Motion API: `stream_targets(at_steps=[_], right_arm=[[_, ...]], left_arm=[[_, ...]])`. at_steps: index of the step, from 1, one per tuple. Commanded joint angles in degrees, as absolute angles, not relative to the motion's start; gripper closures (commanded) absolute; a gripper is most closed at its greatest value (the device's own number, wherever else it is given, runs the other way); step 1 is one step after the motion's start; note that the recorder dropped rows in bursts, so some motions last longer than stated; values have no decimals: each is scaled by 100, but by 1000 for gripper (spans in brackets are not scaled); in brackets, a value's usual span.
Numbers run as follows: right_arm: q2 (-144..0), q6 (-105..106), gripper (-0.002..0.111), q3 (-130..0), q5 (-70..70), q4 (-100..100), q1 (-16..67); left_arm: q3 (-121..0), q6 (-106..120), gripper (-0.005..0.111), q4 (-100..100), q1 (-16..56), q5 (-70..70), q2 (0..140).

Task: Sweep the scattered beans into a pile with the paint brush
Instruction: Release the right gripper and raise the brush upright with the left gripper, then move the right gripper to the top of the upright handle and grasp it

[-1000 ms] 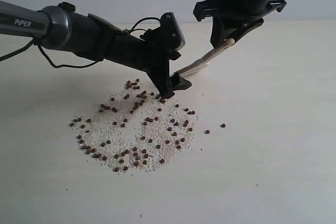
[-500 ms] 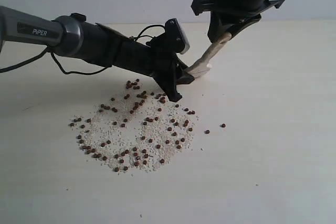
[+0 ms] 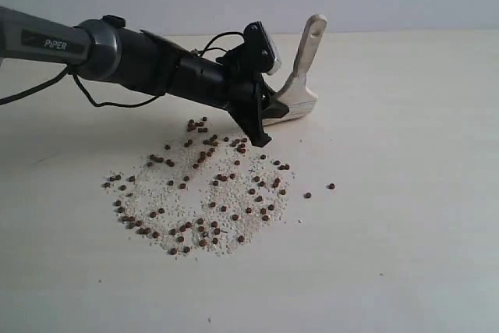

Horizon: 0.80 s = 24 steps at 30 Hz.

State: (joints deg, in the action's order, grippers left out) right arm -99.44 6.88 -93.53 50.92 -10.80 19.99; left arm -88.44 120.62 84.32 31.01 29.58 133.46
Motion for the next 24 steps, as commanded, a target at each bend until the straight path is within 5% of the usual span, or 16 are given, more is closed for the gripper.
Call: stream_targets(at_steps=[1, 16, 24], right_arm=[[-9176, 829, 35, -9375, 4674, -901, 2004], [-6608, 1819, 39, -9237, 5749, -1038, 2004], [-5911, 2396, 41, -7776, 5174, -1053, 2004]], left_arm=[[-8863, 11963, 107, 8421, 3093, 3162, 13028], [-8863, 11703, 107, 9072, 2914, 4908, 12470], [-8863, 11173, 107, 9142, 2722, 5573, 12470]])
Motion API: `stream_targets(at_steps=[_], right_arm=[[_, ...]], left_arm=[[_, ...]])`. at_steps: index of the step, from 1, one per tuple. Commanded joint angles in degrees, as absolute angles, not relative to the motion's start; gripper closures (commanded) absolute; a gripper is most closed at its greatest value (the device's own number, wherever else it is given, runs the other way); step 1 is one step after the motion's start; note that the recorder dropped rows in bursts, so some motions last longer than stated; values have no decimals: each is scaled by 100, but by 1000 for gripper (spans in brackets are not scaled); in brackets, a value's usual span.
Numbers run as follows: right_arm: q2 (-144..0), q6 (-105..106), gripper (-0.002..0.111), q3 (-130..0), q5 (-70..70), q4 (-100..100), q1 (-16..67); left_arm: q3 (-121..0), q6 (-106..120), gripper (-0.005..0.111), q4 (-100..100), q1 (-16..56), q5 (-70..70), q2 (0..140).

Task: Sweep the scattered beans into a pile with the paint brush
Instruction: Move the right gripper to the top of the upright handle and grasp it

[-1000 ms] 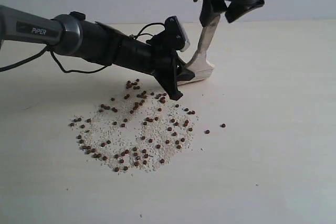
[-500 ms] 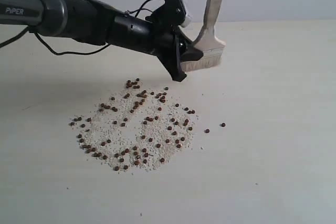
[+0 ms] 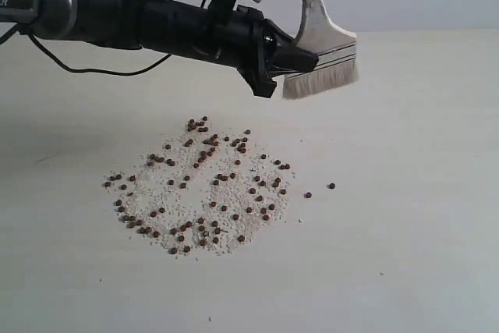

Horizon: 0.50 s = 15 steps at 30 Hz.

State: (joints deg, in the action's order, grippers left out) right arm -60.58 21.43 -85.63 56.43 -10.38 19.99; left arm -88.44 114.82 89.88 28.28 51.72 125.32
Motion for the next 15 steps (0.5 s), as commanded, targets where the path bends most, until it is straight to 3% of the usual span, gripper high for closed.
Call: stream_targets(at_steps=[1, 9, 12, 15], right_arm=[[-5849, 2396, 42, -7477, 4824, -1065, 2004], [-5654, 3726, 45, -5395, 1863, -1985, 2004], [-5866, 4458, 49, -5051, 1416, -2687, 2004], [-6381, 4896, 50, -5117, 1884, -3481, 2004]], left_arm=[[-8863, 11124, 107, 9131, 2675, 5699, 12470], [-8863, 10966, 107, 8746, 2299, 6874, 12470], [-8863, 10925, 107, 8748, 2116, 6996, 12470], [-8863, 10912, 107, 8675, 1776, 6996, 12470]])
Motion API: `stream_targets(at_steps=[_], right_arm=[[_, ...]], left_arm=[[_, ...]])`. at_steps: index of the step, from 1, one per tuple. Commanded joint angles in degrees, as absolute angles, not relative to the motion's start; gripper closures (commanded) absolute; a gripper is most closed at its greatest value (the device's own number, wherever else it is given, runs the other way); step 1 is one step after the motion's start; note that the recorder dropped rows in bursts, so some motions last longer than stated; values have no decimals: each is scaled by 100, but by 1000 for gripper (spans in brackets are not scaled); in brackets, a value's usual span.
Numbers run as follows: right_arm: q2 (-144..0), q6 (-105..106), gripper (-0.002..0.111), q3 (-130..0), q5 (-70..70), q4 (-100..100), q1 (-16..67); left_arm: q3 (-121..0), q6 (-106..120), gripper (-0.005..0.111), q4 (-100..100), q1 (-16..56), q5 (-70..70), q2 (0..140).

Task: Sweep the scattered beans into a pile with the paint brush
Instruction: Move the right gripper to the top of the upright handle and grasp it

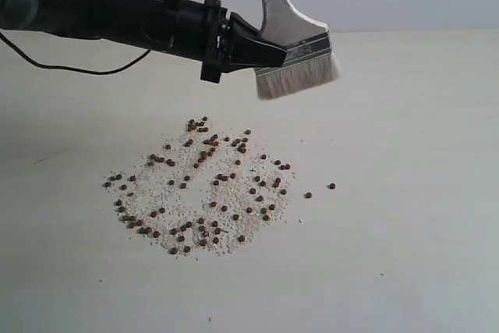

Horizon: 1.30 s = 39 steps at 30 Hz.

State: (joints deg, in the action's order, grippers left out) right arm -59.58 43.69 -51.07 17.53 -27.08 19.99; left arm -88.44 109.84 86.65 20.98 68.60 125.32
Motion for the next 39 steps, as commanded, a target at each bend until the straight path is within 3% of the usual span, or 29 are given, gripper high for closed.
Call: stream_targets(at_steps=[1, 5, 11, 20, 27, 39], right_arm=[[-6494, 4940, 50, -5127, 1914, -3524, 2004], [-7024, 5617, 50, -5251, 1818, -4109, 2004], [-7811, 8502, 50, -6064, 2604, -7305, 1529], [-9530, 10021, 50, -6938, 6889, -8717, 100], [-10446, 10594, 50, -7238, 6996, -8947, 128], [-10770, 11060, 50, -7238, 6996, -9005, 619]], left_arm=[[-8863, 10912, 107, 8675, 1720, 6996, 12470], [-8863, 10579, 107, 8577, 1595, 6996, 12454], [-8863, 10602, 107, 8610, 1595, 6996, 12454], [-8863, 10557, 107, 8554, 1618, 6996, 12454], [-8863, 10317, 107, 7878, 1782, 6996, 12454], [-8863, 10457, 107, 7629, 2211, 6996, 12454]])
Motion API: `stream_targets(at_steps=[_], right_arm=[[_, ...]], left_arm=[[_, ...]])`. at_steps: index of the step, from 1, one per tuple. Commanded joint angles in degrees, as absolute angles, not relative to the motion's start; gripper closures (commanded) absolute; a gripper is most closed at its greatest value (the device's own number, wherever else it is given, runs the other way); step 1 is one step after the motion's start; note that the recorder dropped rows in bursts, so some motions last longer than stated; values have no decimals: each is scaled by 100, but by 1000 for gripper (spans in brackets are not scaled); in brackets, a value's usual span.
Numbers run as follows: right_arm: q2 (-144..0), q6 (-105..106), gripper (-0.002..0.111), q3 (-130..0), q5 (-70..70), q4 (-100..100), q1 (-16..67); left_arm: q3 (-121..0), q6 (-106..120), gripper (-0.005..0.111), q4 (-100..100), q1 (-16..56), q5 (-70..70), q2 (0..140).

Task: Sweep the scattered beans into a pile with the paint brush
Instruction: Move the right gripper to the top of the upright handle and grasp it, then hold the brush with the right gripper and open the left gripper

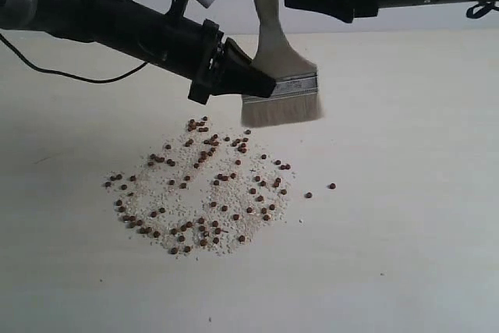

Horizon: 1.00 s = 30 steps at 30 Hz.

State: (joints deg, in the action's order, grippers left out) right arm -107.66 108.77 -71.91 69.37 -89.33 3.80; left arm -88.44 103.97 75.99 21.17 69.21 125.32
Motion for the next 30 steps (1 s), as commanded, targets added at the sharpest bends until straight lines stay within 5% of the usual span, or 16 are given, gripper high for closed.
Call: stream_targets(at_steps=[1, 14, 21, 30], right_arm=[[-10770, 11088, 50, -7238, 6996, -9005, 688], [-10794, 10858, 61, -7238, 6996, -8994, 860], [-10933, 10790, 107, -7238, 6996, -9149, 860], [-10933, 10776, 95, -7238, 6996, -9505, 860]], left_arm=[[-8863, 10457, 107, 7629, 2211, 6996, 12454], [-8863, 10457, 107, 7607, 2211, 6996, 12454], [-8863, 10481, 107, 7631, 2211, 6996, 12454], [-8863, 10492, 107, 7878, 2211, 6996, 12454]])
